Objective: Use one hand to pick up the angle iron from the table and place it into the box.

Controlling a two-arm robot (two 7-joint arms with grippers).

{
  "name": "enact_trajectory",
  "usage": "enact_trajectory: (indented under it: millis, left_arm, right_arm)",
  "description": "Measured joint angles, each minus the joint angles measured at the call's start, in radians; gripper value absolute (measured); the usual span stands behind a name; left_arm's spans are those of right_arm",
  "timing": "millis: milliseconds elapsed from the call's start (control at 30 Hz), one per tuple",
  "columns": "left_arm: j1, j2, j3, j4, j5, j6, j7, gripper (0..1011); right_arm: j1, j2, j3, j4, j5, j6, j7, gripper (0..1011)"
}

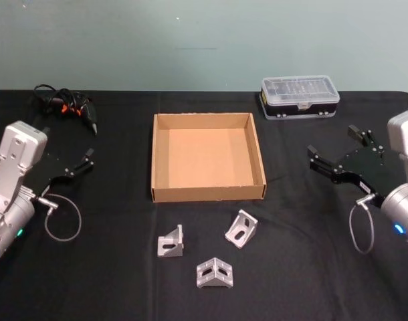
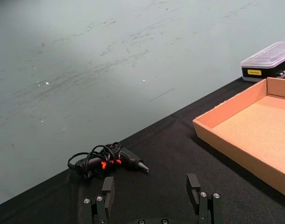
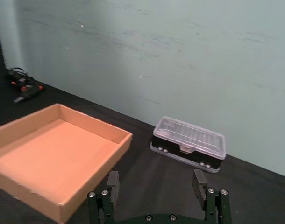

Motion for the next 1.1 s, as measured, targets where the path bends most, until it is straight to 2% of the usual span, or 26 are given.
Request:
enact_trajectory:
  millis: [200,333,533,700,833,1100]
  left_arm:
    - [0.000,0.000,0.000,0.000,0.000,0.000,0.000,1011]
    - [0.000,0.000,0.000,0.000,0.000,0.000,0.000,1011]
    - [0.000,0.000,0.000,0.000,0.000,0.000,0.000,1011]
    - [0.000,0.000,0.000,0.000,0.000,0.000,0.000,1011]
    - [0.000,0.000,0.000,0.000,0.000,0.000,0.000,1011]
    - [0.000,0.000,0.000,0.000,0.000,0.000,0.000,1011]
  right_arm:
    - [-0.040,0.029,0.039,-0.088,0.050,0.058,0.043,1003]
    - [-0.080,0.054,0.077,-0.169,0.100,0.097,0.084,1003]
    - [-0.114,0.086,0.104,-0.264,0.144,0.158,0.147,1002]
    - [-0.128,0.106,0.103,-0.313,0.153,0.204,0.191,1002]
    - [-0.130,0.111,0.089,-0.331,0.148,0.236,0.217,1003]
    - [-0.112,0.088,0.038,-0.315,0.125,0.330,0.252,1003]
